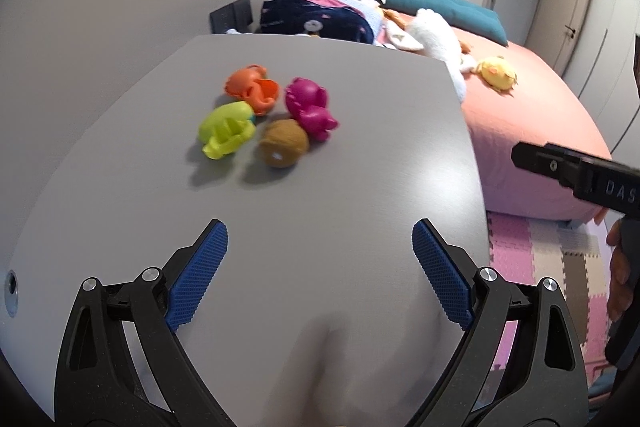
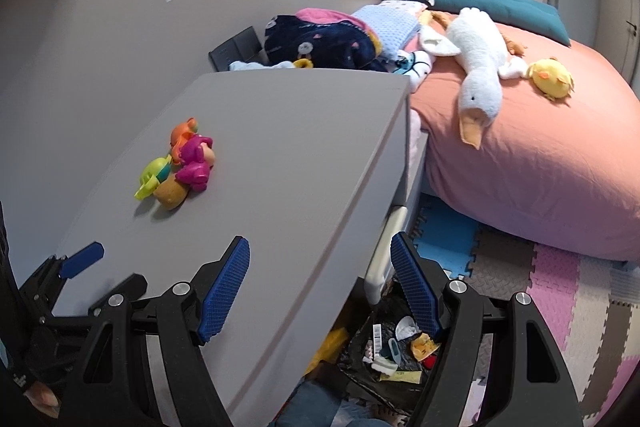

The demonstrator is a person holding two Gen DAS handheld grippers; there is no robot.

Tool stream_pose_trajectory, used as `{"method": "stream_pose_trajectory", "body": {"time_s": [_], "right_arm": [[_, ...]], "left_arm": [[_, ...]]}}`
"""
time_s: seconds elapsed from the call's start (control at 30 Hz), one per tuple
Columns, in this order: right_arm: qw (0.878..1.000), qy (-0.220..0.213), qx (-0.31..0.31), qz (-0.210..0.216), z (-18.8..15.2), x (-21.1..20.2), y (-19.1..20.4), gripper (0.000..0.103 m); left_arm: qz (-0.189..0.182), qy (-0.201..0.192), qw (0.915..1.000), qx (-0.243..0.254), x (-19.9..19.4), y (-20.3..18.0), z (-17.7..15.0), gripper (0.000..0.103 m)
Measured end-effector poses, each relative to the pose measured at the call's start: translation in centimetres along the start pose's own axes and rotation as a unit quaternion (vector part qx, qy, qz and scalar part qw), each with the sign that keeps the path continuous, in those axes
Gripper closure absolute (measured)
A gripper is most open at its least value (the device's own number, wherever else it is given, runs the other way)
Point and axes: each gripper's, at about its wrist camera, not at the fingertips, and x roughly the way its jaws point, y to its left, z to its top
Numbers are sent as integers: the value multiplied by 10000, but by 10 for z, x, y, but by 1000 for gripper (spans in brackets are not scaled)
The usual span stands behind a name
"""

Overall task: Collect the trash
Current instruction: 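Move both open grippers back over the remaining toys on the table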

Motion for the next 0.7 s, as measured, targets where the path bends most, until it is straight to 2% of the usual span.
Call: {"method": "stream_pose_trajectory", "body": {"time_s": [0.7], "right_arm": [[9993, 60, -274, 237, 30, 42, 50, 29]], "left_arm": [[156, -67, 9981, -585, 29, 59, 29, 12]]}}
